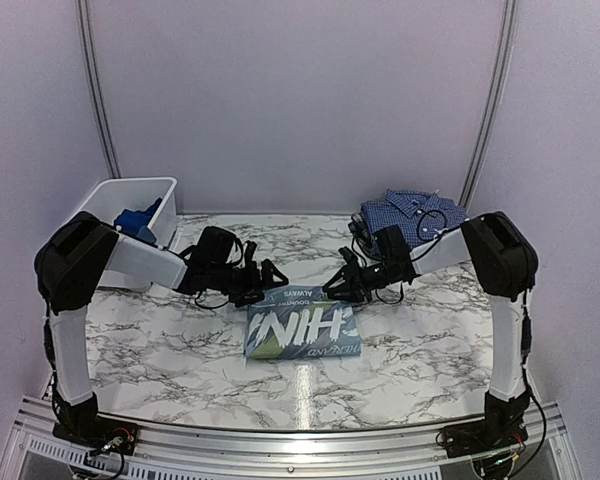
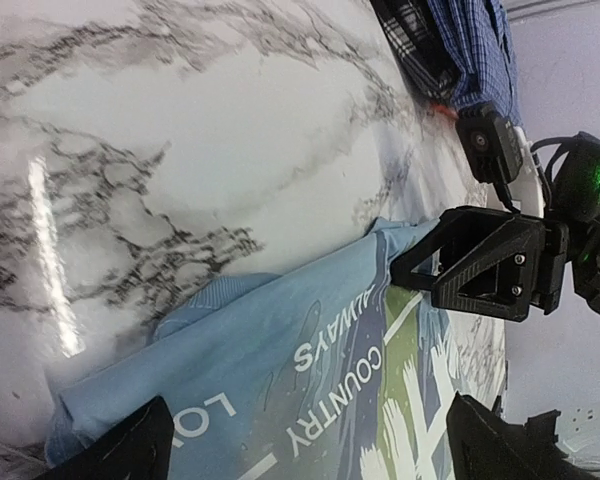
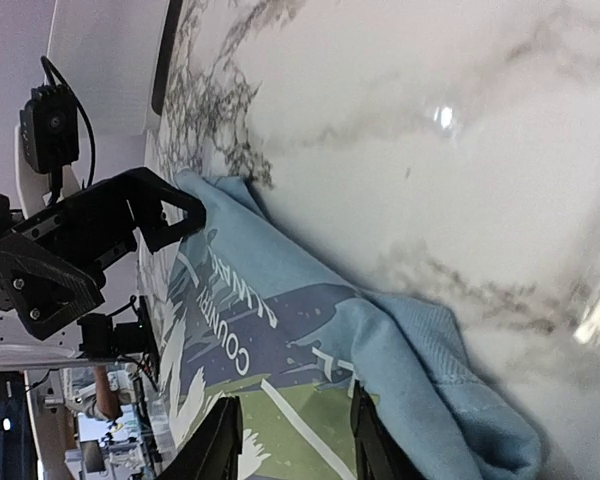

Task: Fold and stack the mixed laundry pile
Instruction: Smooth out the square-folded T-shirt at the center of the board.

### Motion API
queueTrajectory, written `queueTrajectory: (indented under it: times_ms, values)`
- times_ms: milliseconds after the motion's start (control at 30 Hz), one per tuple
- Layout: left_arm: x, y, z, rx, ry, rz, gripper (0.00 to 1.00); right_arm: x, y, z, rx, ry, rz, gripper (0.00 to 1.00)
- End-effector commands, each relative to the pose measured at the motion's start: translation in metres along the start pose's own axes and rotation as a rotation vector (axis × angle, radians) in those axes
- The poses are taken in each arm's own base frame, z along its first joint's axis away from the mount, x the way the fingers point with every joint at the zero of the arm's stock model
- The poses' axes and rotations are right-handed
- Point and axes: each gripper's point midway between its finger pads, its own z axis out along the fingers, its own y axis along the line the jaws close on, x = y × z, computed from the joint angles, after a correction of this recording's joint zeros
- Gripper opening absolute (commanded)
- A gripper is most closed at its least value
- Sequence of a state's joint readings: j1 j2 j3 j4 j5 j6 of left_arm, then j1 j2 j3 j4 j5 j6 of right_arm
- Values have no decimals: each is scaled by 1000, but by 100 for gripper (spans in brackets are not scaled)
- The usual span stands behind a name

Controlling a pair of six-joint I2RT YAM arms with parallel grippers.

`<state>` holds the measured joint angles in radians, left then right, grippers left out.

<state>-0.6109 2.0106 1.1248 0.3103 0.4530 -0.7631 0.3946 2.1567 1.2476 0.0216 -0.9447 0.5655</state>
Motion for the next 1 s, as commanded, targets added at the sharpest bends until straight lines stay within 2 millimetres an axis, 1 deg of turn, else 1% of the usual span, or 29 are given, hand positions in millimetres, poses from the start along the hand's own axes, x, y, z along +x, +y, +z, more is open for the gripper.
queueTrajectory:
  times_ms: [0,33,67,133,167,200,267,333,400,467,500,533,567,633,700,767,800,867,900,967]
  values:
    - [-26,25,-12,-50,-70,-25,99,-30,3,-9,38,-26,-67,40]
    - [-30,17,-22,-52,-74,2,99,-35,19,-16,31,-33,-97,41]
    - [-33,9,-32,-65,-81,33,99,-36,41,-24,8,-38,-130,45]
    - [-31,-10,-49,-82,-64,96,99,-24,74,-36,-24,-32,-166,50]
    - [-25,-21,-55,-77,-47,122,99,-9,83,-39,-35,-16,-164,52]
    - [-18,-33,-61,-58,-33,140,99,5,92,-39,-54,-1,-150,53]
    - [4,-58,-66,-13,2,156,99,34,110,-34,-93,38,-141,53]
    - [30,-78,-63,19,44,165,99,57,123,-24,-117,76,-136,54]
    - [54,-94,-56,58,86,151,99,73,133,-13,-153,92,-140,54]
    - [76,-102,-45,130,120,92,99,85,130,-5,-172,105,-115,54]
    - [86,-100,-39,152,139,61,99,88,126,-2,-176,111,-101,54]
    - [96,-92,-32,154,158,23,99,93,119,2,-181,117,-83,54]
    - [102,-87,-27,163,165,-4,99,96,111,5,-188,122,-60,54]
    - [112,-69,-20,153,169,-57,99,108,82,13,-181,148,-8,54]
    - [121,-44,-16,123,172,-100,99,119,46,17,-143,170,52,53]
    - [128,-20,-20,86,171,-131,99,126,19,14,-111,175,95,53]
    - [129,-11,-24,69,165,-142,99,130,9,12,-97,176,102,53]
    - [130,-4,-34,59,153,-145,99,133,0,5,-77,176,122,52]
    - [129,-6,-40,65,141,-136,99,133,2,1,-78,175,118,52]
    - [126,-11,-54,68,125,-115,99,129,18,-9,-89,172,89,52]
